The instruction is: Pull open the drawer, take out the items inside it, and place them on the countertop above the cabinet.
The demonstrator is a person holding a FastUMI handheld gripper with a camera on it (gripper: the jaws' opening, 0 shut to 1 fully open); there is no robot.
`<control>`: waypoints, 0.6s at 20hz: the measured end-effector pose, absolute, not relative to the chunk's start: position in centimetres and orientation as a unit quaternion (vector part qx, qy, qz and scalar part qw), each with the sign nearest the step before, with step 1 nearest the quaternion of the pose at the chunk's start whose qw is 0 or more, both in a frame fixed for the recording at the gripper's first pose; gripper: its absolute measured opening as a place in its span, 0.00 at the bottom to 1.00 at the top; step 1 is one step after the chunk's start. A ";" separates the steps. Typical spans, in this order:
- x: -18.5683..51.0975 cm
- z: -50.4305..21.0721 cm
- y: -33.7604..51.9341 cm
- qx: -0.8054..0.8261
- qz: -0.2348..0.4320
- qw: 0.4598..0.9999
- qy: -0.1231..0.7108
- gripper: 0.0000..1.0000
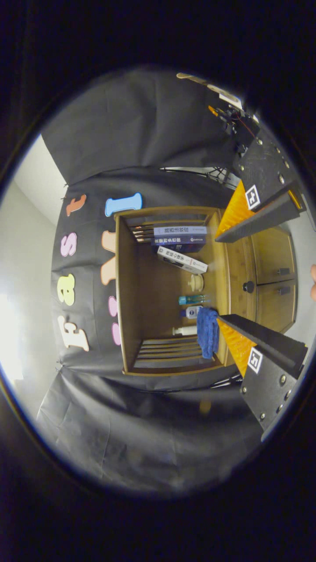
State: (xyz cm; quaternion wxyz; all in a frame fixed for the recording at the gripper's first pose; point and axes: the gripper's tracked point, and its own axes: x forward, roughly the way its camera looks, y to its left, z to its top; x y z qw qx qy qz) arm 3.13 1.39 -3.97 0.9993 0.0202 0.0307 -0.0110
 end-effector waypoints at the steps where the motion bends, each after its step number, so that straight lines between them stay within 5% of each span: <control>1: 3.5 -4.3 1.5 0.018 -0.010 0.999 0.033 0.98; 12: 10.0 -8.0 1.0 0.013 0.003 1.000 0.019 0.98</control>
